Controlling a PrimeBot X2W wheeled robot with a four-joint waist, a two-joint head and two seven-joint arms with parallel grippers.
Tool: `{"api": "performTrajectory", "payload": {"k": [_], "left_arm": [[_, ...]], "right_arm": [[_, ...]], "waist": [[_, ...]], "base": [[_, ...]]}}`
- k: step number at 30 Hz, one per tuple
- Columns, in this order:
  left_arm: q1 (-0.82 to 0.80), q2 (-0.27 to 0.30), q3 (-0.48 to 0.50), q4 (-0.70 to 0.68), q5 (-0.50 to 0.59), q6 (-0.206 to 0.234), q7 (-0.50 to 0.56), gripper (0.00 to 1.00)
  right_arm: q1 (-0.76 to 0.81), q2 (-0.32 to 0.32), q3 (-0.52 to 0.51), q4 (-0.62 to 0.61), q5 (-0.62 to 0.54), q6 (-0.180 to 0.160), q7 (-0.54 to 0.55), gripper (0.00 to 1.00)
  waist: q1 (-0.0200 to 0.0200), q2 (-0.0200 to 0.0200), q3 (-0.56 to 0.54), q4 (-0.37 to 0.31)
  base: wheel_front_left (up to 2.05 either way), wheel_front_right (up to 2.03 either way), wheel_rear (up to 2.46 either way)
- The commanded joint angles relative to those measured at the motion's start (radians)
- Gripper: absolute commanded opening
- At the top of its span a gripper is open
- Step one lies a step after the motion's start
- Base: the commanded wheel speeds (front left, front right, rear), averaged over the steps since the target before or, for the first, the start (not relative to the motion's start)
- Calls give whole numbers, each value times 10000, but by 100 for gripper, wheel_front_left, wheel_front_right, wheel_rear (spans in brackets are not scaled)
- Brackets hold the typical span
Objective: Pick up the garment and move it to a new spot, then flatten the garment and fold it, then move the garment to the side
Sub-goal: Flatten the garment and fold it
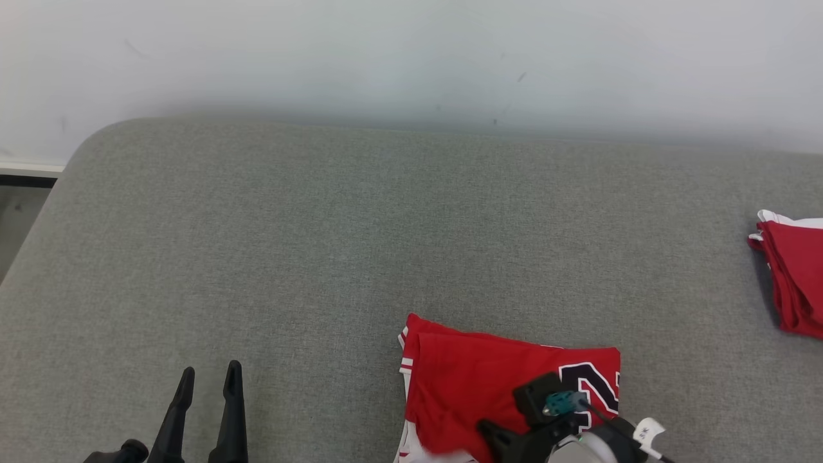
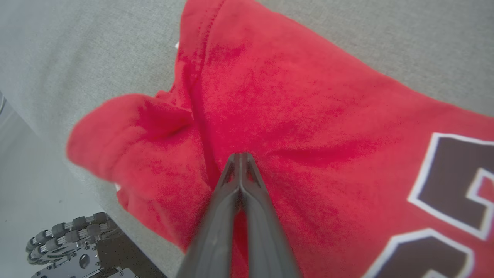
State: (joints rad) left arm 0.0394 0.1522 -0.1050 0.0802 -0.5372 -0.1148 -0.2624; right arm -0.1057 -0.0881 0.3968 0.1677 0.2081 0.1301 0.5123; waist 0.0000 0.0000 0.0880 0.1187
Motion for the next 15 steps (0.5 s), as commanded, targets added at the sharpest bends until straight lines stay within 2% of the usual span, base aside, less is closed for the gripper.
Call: {"api": "performTrajectory", "payload": {"k": [1,8,15], "left_arm": [[19,43,-8,16,21,-47,-31,100],[69,46,18,12,-60,-42,-32,100],[-99,17,-7,37,-96,-44,-32,100]], "right_arm": [[-97,-53,154,11,157,6,44,0],[-294,-155,1563,89,511,6,283,0],[-628,31,3005,543,1129,6,90,0]], "waist": [[0,0,-12,46],[0,0,-32,140],[0,0,39,198]], "base": [[0,0,0],[0,0,0],[0,0,0]]}}
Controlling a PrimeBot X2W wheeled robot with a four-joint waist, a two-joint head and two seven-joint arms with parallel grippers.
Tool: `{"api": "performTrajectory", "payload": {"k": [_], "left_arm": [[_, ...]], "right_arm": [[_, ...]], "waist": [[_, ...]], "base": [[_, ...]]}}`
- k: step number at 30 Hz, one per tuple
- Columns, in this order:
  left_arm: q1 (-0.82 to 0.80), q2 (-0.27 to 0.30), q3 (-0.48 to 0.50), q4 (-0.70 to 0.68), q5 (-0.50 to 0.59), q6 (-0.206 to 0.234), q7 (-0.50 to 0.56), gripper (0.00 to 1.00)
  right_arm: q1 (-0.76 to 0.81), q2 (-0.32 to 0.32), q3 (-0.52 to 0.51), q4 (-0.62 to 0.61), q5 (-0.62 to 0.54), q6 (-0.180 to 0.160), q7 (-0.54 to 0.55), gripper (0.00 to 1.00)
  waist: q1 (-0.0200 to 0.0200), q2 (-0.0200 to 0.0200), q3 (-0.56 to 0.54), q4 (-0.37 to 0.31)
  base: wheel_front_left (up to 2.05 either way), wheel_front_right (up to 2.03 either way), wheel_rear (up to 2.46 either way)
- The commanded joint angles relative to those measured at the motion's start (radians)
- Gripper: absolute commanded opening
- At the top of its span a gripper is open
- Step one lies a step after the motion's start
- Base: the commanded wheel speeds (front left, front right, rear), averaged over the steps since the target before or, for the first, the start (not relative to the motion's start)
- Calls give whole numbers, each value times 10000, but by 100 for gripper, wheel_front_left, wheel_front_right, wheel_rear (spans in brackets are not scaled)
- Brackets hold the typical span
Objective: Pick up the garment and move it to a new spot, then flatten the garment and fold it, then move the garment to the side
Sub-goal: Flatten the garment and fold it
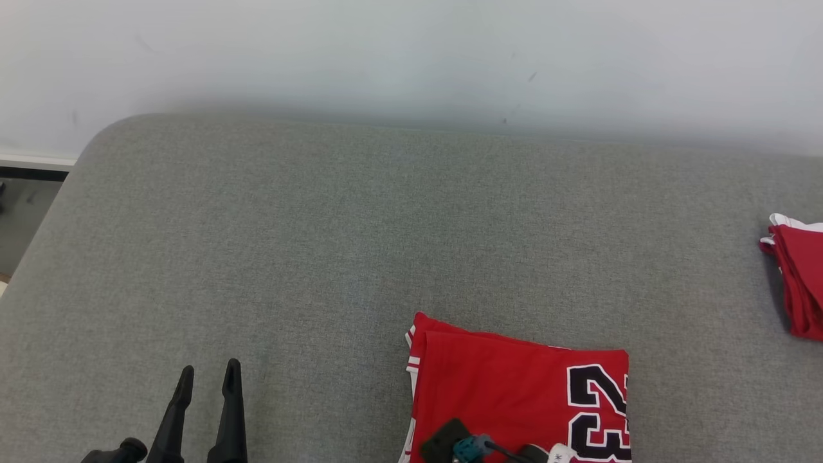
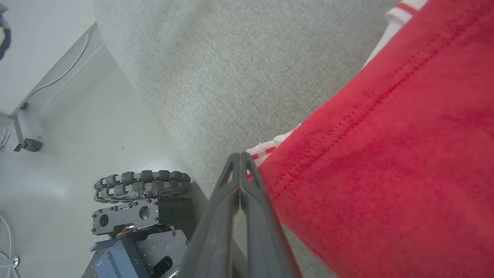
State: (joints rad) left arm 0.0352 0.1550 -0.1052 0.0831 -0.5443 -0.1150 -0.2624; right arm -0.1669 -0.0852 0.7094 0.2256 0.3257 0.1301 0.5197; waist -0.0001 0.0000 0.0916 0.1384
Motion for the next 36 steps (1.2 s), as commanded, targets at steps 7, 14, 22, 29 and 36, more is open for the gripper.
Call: {"api": "performTrajectory", "payload": {"k": [7,14,22,29,36], "left_arm": [[-107,-25,49,44,-8,-34,-33,100],[81,-89,128,-34,164,-1,-34,100],[183,-287,384,-104,612,-19,-33,100],[297,-366,561,-62,1282,-89,-35,100],[504,-426,813,27,2268,-78,-33,100]], "right_arm": [[-454,152,-430,233,238,6,-946,30],[152,332,-3442,-942,-431,6,-2145,100],[1203,355,-6147,-2344,-1205,6,-3838,100],[1854,350,-7544,-2054,-1038,6,-5264,100],[2067,355,-7784,-1168,-1406,6,-6115,100]], "waist": [[1,0,11,39],[1,0,-108,-76],[1,0,-349,-467],[1,0,-625,-765],[1,0,-807,-1003]], "base": [[0,0,0],[0,0,0],[0,0,0],[0,0,0],[0,0,0]]}}
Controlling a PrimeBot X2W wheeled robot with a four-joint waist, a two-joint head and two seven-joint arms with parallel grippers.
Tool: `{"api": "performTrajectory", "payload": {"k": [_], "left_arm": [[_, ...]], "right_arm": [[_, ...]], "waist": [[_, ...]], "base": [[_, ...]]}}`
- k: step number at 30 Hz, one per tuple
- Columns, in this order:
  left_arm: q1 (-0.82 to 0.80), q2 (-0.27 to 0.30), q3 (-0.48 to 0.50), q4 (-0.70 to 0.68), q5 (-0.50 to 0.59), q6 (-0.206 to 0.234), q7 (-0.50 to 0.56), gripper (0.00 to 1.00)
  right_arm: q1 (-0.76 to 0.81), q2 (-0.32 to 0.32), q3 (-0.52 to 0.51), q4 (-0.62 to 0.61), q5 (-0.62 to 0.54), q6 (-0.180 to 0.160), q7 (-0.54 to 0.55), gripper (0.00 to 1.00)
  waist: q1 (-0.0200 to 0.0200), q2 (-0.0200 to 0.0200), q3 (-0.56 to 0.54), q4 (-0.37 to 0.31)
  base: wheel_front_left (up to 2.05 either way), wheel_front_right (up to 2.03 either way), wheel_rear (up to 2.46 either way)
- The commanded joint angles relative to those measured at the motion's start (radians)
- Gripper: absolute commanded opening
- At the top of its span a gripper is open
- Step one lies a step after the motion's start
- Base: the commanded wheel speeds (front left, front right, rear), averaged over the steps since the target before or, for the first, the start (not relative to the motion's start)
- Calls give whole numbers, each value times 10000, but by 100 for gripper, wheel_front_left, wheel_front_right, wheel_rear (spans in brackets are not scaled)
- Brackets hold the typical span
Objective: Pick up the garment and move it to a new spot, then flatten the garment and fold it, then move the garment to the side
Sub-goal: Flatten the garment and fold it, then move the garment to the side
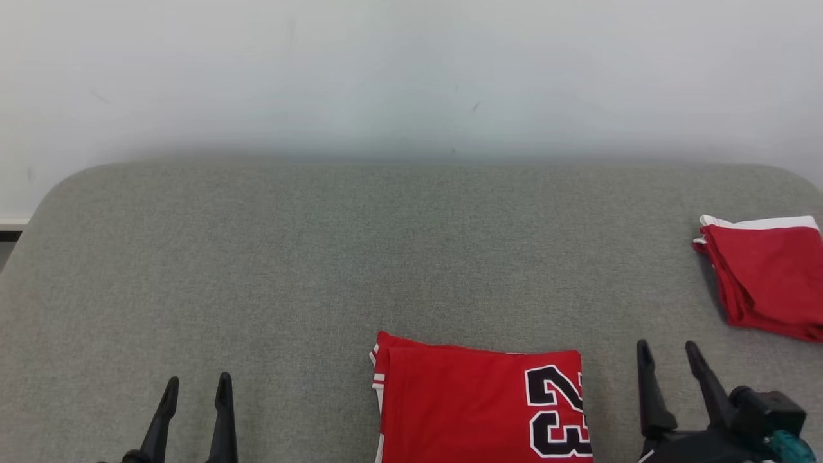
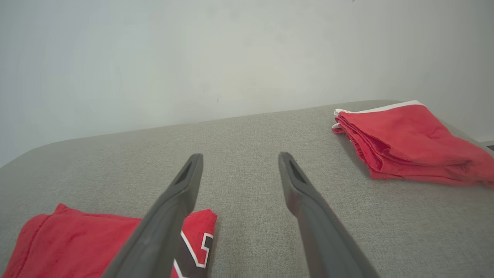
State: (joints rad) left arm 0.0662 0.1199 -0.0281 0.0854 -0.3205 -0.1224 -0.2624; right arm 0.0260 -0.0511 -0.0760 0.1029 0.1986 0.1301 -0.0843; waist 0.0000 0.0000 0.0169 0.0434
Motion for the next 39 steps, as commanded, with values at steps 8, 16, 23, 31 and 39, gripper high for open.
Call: {"api": "performTrajectory", "payload": {"k": [8,16,23,31,39], "left_arm": [[363,-278,406,-30,167,-82,-33,100],[357,-338,403,220,161,-69,-35,100],[342,-304,283,293,14,-74,-34,100],[315,-292,261,320,-85,-74,-35,100],[282,-309,286,291,-125,-74,-34,100]], "right_arm": [[119,6,473,777,-620,6,-537,100],[-135,8,644,1073,-384,6,-612,100],[-218,7,664,1080,-445,6,-527,100],[-274,7,722,909,-354,6,76,100],[-369,3,503,410,-40,6,1607,100]], "waist": [[0,0,-206,-170],[0,0,-223,-303],[0,0,-235,-330],[0,0,-204,-342],[0,0,-126,-363]], "base": [[0,0,0],[0,0,0],[0,0,0],[0,0,0],[0,0,0]]}}
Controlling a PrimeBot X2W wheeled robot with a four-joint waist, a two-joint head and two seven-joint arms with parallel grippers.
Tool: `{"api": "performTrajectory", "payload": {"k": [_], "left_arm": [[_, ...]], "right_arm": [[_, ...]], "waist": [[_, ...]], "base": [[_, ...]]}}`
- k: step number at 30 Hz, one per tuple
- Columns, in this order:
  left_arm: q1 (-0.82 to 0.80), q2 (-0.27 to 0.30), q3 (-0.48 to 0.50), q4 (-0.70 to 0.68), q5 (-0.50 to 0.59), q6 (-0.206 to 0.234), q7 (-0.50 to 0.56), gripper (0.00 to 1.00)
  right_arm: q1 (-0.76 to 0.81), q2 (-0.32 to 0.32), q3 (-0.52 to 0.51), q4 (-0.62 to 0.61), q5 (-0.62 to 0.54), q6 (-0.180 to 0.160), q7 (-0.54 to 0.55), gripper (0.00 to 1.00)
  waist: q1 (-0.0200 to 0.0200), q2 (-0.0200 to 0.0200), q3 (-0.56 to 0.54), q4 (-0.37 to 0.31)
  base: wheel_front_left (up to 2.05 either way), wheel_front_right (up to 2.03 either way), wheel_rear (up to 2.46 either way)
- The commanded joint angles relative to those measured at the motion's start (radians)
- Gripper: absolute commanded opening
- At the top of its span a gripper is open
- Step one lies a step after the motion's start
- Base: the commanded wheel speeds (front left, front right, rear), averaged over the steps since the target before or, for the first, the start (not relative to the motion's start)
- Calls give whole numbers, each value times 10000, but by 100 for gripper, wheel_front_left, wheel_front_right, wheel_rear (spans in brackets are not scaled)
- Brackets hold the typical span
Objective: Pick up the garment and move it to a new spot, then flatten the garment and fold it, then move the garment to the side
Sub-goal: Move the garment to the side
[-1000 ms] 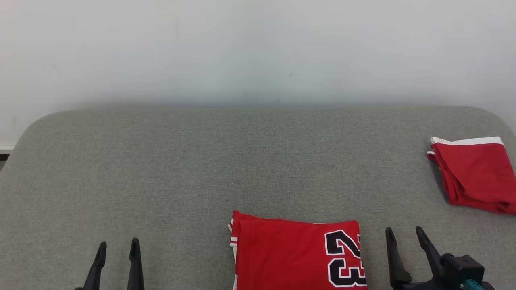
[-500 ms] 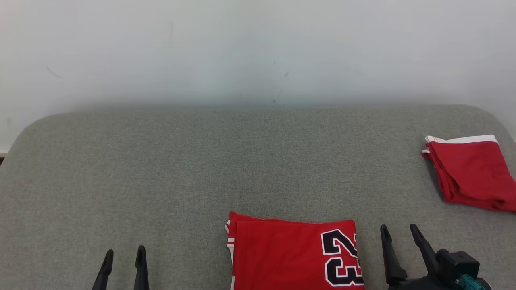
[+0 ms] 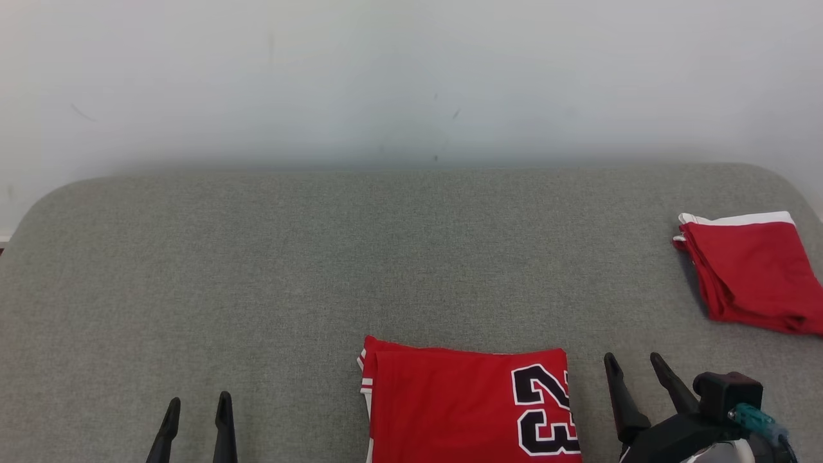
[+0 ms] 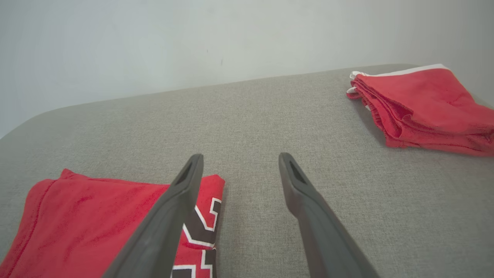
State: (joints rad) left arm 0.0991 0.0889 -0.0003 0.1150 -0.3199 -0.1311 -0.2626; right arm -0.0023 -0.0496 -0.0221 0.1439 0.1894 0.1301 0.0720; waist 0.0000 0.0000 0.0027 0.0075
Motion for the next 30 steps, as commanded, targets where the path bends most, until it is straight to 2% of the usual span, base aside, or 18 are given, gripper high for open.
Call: {"api": "performTrajectory", "payload": {"k": [1,10,19,30], "left_arm": [[-66,-1,1,-9,-130,12,-33,100],[-275,-18,-193,100,-156,13,-32,100],[-319,11,-184,83,-180,13,-33,100],[-542,36,-336,94,-228,13,-33,100]], "right_arm": [[-74,-8,-79,-29,168,6,468,100],[-139,-6,78,-632,991,6,4628,100],[-132,-6,64,-709,707,6,6272,100],[-629,-8,659,255,751,6,6406,100]], "waist": [[0,0,32,-4],[0,0,195,171],[0,0,377,413],[0,0,694,667]], "base": [[0,0,0],[0,0,0],[0,0,0],[0,0,0]]}}
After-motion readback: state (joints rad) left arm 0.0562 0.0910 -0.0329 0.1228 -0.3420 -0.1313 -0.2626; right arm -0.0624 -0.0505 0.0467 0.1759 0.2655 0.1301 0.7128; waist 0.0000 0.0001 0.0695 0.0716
